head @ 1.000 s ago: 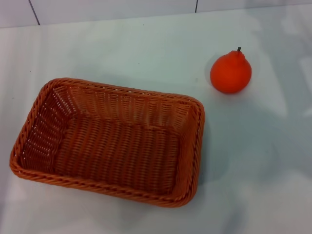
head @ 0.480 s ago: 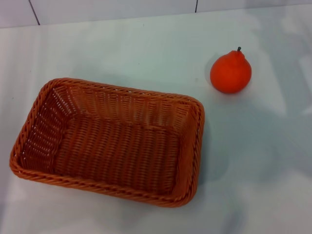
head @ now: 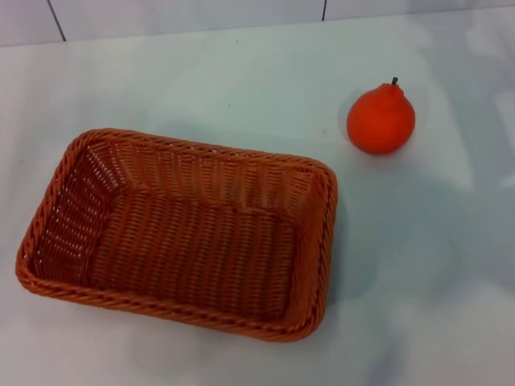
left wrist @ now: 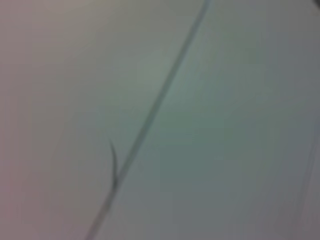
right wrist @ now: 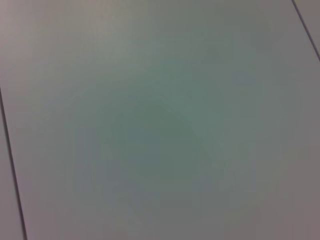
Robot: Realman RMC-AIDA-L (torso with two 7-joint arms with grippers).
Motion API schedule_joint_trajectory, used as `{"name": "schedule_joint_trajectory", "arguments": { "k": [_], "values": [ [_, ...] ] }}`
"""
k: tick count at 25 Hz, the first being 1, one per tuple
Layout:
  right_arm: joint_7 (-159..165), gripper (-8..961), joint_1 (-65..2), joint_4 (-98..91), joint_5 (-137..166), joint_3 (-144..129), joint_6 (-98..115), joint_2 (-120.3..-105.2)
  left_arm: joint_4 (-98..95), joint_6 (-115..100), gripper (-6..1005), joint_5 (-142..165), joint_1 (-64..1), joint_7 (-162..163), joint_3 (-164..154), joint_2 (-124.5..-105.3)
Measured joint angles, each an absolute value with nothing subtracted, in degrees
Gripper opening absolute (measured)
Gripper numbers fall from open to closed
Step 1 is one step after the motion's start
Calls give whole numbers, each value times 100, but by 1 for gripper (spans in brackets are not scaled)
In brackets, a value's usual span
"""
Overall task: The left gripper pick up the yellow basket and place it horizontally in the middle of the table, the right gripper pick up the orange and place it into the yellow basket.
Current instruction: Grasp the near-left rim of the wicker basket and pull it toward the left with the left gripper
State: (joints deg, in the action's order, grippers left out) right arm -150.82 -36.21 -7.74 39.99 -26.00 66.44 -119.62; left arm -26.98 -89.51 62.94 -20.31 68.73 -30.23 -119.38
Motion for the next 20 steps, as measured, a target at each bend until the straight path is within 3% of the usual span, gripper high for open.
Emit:
{"name": "schedule_joint_trajectory", "arguments": {
  "k": [6,13,15,20],
  "values": [
    [-15082,955,-3623,-776,3999,-2518,6644,-11949,-4698,-8711,593,8709,-2090,9549,-3078,-11608],
    [-15082,954,-3712,-784,3999,-2396,6597,-11929,-6668,-9429,593,11538,-2544,11981,-3313,-11432],
    [-15082,954,-3739,-789,3999,-2380,6568,-11924,-7163,-9706,593,12149,-2688,12500,-3439,-11442],
    [-15083,954,-3805,-804,3999,-2321,6439,-11918,-8127,-10038,594,13267,-2958,13456,-3576,-11670]
  ]
}}
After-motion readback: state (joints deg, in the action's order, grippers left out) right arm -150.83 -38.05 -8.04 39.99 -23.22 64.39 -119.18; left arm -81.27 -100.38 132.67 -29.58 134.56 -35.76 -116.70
